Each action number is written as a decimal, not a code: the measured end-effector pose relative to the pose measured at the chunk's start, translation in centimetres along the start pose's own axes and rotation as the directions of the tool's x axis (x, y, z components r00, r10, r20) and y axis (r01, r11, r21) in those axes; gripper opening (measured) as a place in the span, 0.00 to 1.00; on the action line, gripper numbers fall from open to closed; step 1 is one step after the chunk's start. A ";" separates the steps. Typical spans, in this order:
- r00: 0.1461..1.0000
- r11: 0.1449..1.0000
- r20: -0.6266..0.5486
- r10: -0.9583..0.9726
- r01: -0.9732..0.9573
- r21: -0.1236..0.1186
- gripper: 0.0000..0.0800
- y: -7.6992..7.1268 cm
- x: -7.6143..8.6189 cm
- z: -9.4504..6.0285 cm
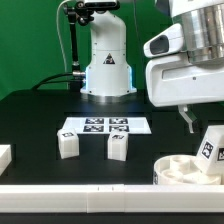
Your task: Assemble stool
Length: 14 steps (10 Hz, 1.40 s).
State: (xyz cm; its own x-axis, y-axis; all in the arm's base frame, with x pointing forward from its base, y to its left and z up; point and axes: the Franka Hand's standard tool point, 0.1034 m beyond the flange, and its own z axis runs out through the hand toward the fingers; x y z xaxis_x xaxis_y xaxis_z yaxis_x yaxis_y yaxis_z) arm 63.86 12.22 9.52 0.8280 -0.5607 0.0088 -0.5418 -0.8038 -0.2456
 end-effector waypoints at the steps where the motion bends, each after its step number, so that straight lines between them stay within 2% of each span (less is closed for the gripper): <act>1: 0.995 0.995 -0.001 -0.102 0.102 -0.003 0.81 0.0 0.0 0.0; 3: 0.942 0.942 -0.006 -0.335 0.334 -0.033 0.81 -0.3 -0.2 0.0; 5: 0.837 0.835 0.007 -0.547 0.547 -0.055 0.81 -0.4 -0.3 -0.1; 10: 0.646 0.644 0.024 -0.763 0.763 -0.060 0.81 -0.2 0.0 -0.1; 12: 0.490 0.486 0.044 -0.871 0.871 -0.073 0.81 -0.2 -0.1 -0.1; 14: 0.348 0.343 0.065 -0.935 0.936 -0.077 0.81 -0.2 -0.1 -0.1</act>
Offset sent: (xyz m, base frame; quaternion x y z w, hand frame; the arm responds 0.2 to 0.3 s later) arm 0.0028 0.0067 0.0078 -0.0295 0.0137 -0.2824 0.9587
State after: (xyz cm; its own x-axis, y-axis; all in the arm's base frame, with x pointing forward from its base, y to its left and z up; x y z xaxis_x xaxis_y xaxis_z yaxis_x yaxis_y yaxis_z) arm 63.87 12.39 9.64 0.8039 0.5699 0.1700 0.5785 -0.8157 -0.0014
